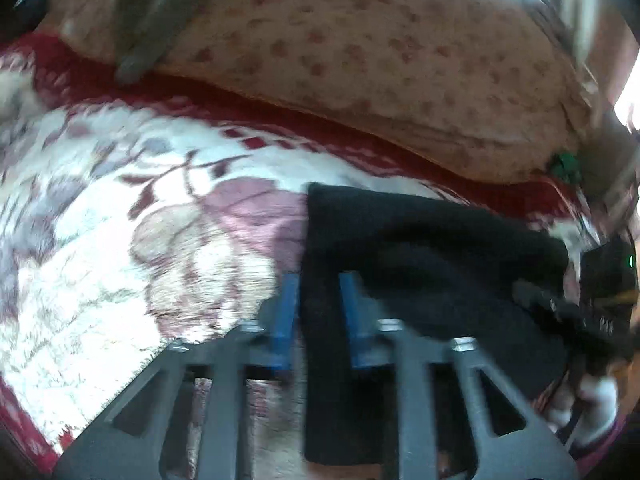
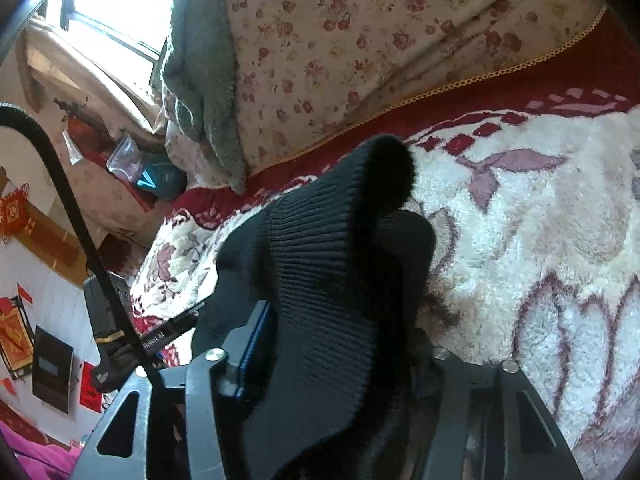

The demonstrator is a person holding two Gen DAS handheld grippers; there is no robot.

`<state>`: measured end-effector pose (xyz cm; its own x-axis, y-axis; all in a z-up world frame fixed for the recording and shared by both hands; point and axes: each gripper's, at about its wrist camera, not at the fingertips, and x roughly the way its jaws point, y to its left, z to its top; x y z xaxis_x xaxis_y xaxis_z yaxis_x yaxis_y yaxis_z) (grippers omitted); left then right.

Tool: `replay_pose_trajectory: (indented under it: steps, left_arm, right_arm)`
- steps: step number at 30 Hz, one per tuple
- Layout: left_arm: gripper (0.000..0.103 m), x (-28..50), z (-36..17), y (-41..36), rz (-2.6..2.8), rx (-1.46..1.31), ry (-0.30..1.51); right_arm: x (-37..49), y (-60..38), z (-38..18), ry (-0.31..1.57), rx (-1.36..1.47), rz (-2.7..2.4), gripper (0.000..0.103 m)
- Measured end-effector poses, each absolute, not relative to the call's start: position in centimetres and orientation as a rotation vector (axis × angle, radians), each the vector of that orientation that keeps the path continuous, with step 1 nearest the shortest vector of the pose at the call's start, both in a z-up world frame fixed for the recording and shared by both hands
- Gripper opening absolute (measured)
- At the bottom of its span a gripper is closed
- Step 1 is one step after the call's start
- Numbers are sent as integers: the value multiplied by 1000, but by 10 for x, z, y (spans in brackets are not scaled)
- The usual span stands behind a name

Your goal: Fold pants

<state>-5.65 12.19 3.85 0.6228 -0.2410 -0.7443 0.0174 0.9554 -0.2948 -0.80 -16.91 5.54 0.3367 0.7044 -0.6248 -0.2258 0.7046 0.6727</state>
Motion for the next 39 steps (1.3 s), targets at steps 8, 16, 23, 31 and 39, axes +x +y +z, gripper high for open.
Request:
replay_pose_trajectory:
  steps: [8,16,23,31,39]
  left_arm:
    - [3,-62,50,130,-207,-336,884]
    - [55,-67,53,135,-191,-302,941]
    - [69,-59,40,148,-250,-406,990]
    - [60,-39,23,117,-410,-431,1028]
    - [34,-52,57,139,-383,-416,946]
  right_arm:
    - [-16,-165,81,1023,516,674,40]
    - [-16,-167,75,1048,516,646,40]
    - [-13,-175,63,1071,560,661,41]
    - [-11,-189,42,1072,682,695,41]
    - [-12,-165,72,1037,634,730,38]
